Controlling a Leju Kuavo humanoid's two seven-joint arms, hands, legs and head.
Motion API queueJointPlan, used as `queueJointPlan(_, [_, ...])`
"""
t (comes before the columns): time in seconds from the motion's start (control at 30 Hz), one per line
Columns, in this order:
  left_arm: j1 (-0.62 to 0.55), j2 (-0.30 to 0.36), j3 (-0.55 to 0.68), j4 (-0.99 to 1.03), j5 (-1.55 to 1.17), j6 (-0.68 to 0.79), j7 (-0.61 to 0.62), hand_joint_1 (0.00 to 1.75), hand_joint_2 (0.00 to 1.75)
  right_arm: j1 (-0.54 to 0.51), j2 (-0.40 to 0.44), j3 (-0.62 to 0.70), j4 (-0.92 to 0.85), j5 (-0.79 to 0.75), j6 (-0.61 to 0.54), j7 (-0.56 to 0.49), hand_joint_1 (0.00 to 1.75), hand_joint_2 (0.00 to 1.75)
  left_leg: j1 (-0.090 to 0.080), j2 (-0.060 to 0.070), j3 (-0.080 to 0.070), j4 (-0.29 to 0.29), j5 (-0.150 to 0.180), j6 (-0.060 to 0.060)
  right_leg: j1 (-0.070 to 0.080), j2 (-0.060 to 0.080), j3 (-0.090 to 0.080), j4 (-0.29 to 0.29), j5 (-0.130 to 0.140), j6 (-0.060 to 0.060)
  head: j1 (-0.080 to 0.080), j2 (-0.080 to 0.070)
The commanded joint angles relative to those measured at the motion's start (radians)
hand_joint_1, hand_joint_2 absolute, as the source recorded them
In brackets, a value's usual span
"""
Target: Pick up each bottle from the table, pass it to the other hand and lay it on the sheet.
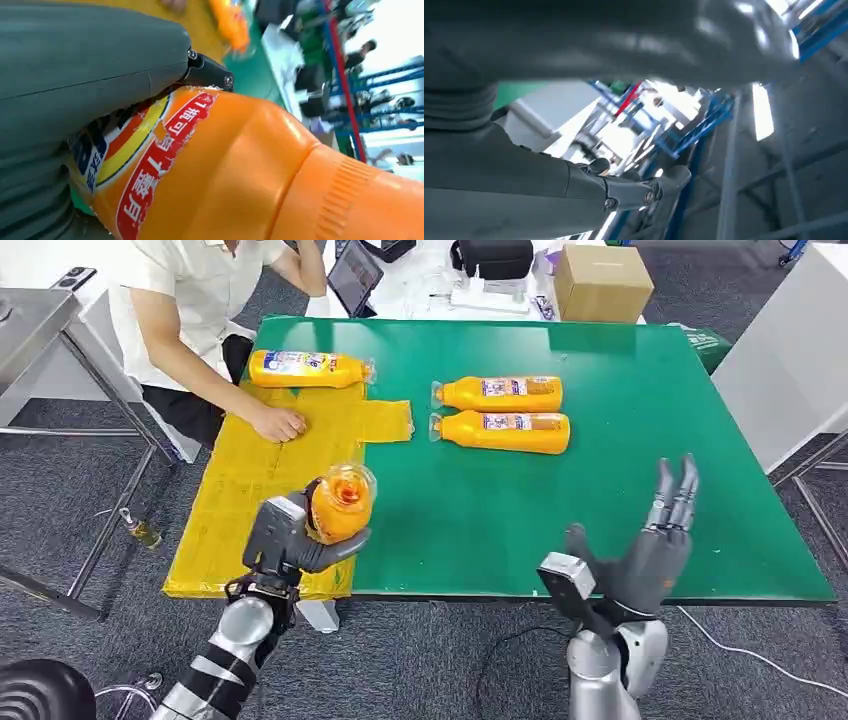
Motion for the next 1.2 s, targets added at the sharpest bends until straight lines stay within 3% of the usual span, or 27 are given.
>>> queueJointPlan(0.03, [-0.236, 0.125, -0.178, 0.286, -0.79, 0.34, 0.322, 1.75, 1.75, -0.014, 0.024, -0.068, 0.025, -0.014, 0.005, -0.005, 0.0, 0.0, 0.001, -0.002, 0.002, -0.001, 0.0, 0.0, 0.002, -0.002, 0.002, 0.0, -0.001, -0.002, 0.0, 0.0])
queueJointPlan(0.07, [-0.292, 0.118, -0.189, 0.374, -0.925, 0.272, 0.416, 1.75, 1.75, -0.024, 0.024, -0.066, 0.04, -0.024, 0.005, -0.005, 0.0, 0.0, 0.002, -0.003, 0.005, -0.001, 0.0, 0.001, 0.003, -0.005, 0.005, 0.0, -0.002, -0.004, 0.0, 0.0])
queueJointPlan(0.17, [-0.316, 0.11, -0.194, 0.405, -0.944, 0.235, 0.436, 1.75, 1.75, -0.028, 0.024, -0.064, 0.043, -0.02, 0.005, -0.005, 0.0, 0.0, 0.002, -0.002, 0.004, -0.001, 0.001, 0.0, 0.003, -0.004, 0.003, 0.0, -0.001, -0.003, 0.0, 0.0])
queueJointPlan(0.37, [-0.501, 0.003, -0.153, 0.764, -1.044, 0.005, 0.541, 1.75, 1.75, -0.048, 0.024, 0.0, 0.121, -0.027, 0.005, -0.005, 0.0, 0.0, 0.002, 0.0, 0.004, 0.0, 0.0, 0.0, 0.003, -0.002, 0.005, 0.0, -0.001, -0.003, 0.0, 0.0])
queueJointPlan(0.43, [-0.516, 0.016, -0.169, 0.775, -1.033, -0.026, 0.564, 1.75, 1.75, -0.049, 0.022, 0.034, 0.12, -0.016, 0.005, 0.035, 0.0, 0.0, 0.003, 0.0, 0.008, -0.001, -0.001, 0.001, 0.004, -0.003, 0.009, 0.0, -0.002, -0.005, 0.0, 0.0])
queueJointPlan(0.47, [-0.543, 0.0, -0.167, 0.847, -1.055, -0.022, 0.589, 1.75, 1.75, -0.062, 0.024, 0.018, 0.167, -0.037, 0.005, -0.005, 0.0, 0.0, 0.003, 0.0, 0.009, -0.001, -0.001, 0.001, 0.004, -0.003, 0.01, 0.0, -0.002, -0.006, 0.0, 0.0])
queueJointPlan(0.5, [-0.55, -0.005, -0.149, 0.88, -1.048, -0.03, 0.586, 1.5, 1.75, -0.065, 0.024, 0.036, 0.194, -0.045, 0.005, -0.005, 0.0, 0.0, 0.003, 0.001, 0.004, 0.0, 0.0, 0.0, 0.004, -0.001, 0.005, 0.0, -0.001, -0.003, 0.0, 0.0])
queueJointPlan(0.53, [-0.55, -0.005, -0.149, 0.88, -1.048, -0.03, 0.586, 1.59, 1.75, -0.065, 0.024, 0.036, 0.194, -0.045, 0.005, -0.005, 0.0, 0.0, 0.003, 0.001, 0.005, 0.0, 0.0, 0.0, 0.004, -0.001, 0.006, 0.0, -0.001, -0.004, 0.001, 0.0])
queueJointPlan(0.6, [-0.545, -0.007, -0.119, 0.9, -1.02, -0.042, 0.558, 1.45, 1.75, -0.061, 0.024, 0.05, 0.205, -0.037, 0.005, -0.005, 0.0, 0.0, 0.003, 0.003, 0.006, -0.001, -0.001, 0.0, 0.004, 0.002, 0.006, 0.0, -0.001, -0.004, 0.0, 0.0])
queueJointPlan(0.63, [-0.534, -0.014, -0.069, 0.902, -0.969, -0.048, 0.504, 0.51, 1.75, -0.059, 0.024, 0.06, 0.22, -0.055, 0.005, -0.005, 0.0, 0.0, 0.003, 0.004, 0.009, -0.001, -0.002, 0.001, 0.004, 0.002, 0.009, -0.001, -0.002, -0.005, 0.0, 0.0])
queueJointPlan(0.7, [-0.514, -0.027, 0.002, 0.899, -0.874, -0.1, 0.407, 0.14, 1.75, -0.057, 0.024, 0.066, 0.228, -0.059, 0.005, -0.005, 0.0, 0.0, 0.002, 0.002, 0.004, -0.001, 0.0, 0.0, 0.003, 0.001, 0.003, 0.0, -0.001, -0.002, 0.0, 0.0])
queueJointPlan(0.73, [-0.508, -0.031, 0.016, 0.9, -0.855, -0.114, 0.386, 0.07, 1.75, -0.056, 0.024, 0.071, 0.233, -0.064, 0.005, -0.005, 0.0, 0.0, 0.003, 0.003, 0.003, -0.001, 0.0, 0.0, 0.003, 0.002, 0.002, 0.0, 0.0, -0.002, 0.0, 0.0])
queueJointPlan(0.87, [-0.505, -0.031, 0.033, 0.901, -0.83, -0.142, 0.356, 0.07, 1.75, -0.056, 0.023, 0.083, 0.248, -0.076, 0.005, -0.005, 0.0, 0.0, 0.003, 0.003, 0.009, 0.0, -0.003, 0.002, 0.004, 0.001, 0.009, -0.001, -0.003, -0.004, 0.001, 0.0])
queueJointPlan(0.9, [-0.506, -0.03, 0.035, 0.902, -0.827, -0.147, 0.352, 0.0, 1.75, -0.058, 0.024, 0.082, 0.25, -0.072, 0.005, -0.005, 0.0, 0.0, 0.002, 0.002, 0.003, -0.001, 0.0, 0.0, 0.002, 0.001, 0.003, 0.0, -0.001, -0.002, 0.0, 0.0])
queueJointPlan(1.2, [-0.472, -0.036, 0.118, 0.878, -0.708, -0.182, 0.239, 0.0, 1.75, -0.053, 0.016, 0.093, 0.269, -0.06, 0.005, -0.005, 0.0, 0.0, 0.002, 0.003, 0.007, -0.002, -0.001, 0.0, 0.003, 0.002, 0.007, -0.001, -0.001, -0.004, 0.0, 0.0])
